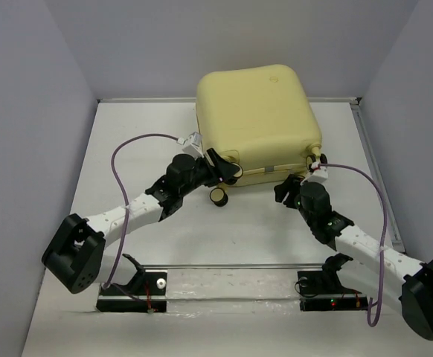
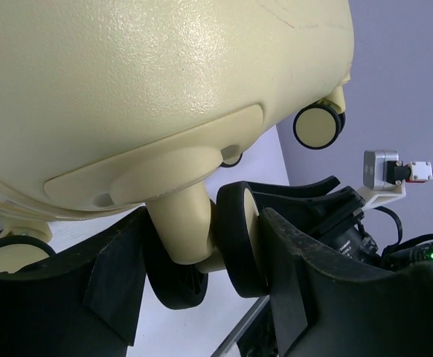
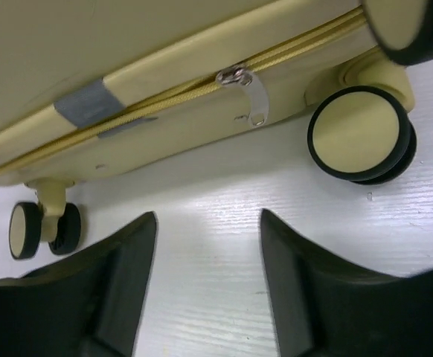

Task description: Pack the luggage

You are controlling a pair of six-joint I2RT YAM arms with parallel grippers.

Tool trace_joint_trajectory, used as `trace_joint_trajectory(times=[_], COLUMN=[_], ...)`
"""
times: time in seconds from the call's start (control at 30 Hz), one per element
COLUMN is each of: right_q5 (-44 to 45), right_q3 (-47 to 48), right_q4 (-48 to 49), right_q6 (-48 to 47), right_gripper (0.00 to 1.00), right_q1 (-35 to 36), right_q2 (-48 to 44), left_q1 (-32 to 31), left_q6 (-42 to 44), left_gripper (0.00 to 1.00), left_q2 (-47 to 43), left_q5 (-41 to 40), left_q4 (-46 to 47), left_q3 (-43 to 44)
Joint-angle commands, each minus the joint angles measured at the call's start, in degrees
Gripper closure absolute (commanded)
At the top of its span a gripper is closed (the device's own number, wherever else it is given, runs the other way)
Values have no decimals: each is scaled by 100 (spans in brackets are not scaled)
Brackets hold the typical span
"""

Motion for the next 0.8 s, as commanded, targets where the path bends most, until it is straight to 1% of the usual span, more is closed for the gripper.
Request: trace_joint_trajectory(times=[0.0,0.1,0.13,0.17,0.2,0.27,0.3,0.33,0.37,0.4,0.5,0.6,0.77], right_q5=[830,927,927,927,927,832,831,839,770,378,-195,-513,-1304], right_q3=[-54,-185,-212,-273,-335,-388,-484,-502,-502,-511,-371,-230,-45], right_q4=[974,1377,1483,1684,1999,2133,2500,2608,2679,3010,3451,3829,3980], right_q6=[493,476,441,197,125,-94,-209,-245,-280,-419,-675,-921,-746], right_gripper=[30,24,24,24,26,27,27,28,28,30,31,31,32], right_q1=[-214,-390,-469,-470,-470,-628,-628,-794,-795,-978,-1085,-1225,-1428], right_q2=[-140,-70,-26,0,26,114,149,193,237,368,833,1246,1652], left_q1=[-44,-35,-44,-44,-44,-44,-44,-44,-44,-36,-44,-44,-44], left_q6=[-247,-379,-432,-458,-467,-493,-494,-502,-502,-502,-511,-511,-520], left_gripper=[94,94,94,94,94,94,94,94,94,94,94,94,94], left_q2=[-449,-475,-484,-502,-554,-624,-703,-739,-783,-827,-941,-950,-897], left_q5=[453,699,752,805,875,902,902,911,920,920,946,998,1034], left_q4=[1131,1290,1351,1378,1387,1413,1431,1440,1466,1475,1501,1536,1580], left_q3=[-91,-91,-109,-118,-135,-205,-249,-276,-302,-328,-399,-452,-452])
